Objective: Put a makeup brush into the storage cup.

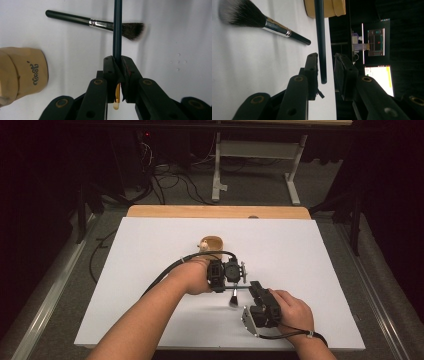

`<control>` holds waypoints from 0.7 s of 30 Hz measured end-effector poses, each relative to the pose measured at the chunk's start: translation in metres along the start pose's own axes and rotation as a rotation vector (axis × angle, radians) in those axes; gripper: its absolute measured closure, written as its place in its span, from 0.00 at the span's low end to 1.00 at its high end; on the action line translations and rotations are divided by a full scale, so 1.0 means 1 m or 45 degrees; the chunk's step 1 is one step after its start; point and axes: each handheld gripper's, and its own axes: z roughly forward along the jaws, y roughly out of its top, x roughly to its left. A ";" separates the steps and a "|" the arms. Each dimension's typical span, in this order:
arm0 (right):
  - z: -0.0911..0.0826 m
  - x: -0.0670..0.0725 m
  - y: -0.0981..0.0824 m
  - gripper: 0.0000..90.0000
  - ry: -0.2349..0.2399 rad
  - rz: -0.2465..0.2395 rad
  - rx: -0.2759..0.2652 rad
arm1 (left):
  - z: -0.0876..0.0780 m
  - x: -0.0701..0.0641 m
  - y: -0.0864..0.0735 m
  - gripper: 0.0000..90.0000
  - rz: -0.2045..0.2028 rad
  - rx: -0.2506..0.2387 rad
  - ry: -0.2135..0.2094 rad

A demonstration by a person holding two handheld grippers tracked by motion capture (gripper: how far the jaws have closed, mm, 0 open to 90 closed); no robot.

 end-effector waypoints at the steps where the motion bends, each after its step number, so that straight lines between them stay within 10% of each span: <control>1: -0.001 0.000 0.001 0.85 -0.009 -0.013 0.010 | 0.000 0.000 0.000 0.92 -0.002 0.001 -0.001; 21: -0.002 0.002 0.002 0.96 0.015 -0.070 0.016 | -0.001 0.001 -0.001 0.92 -0.009 -0.013 -0.002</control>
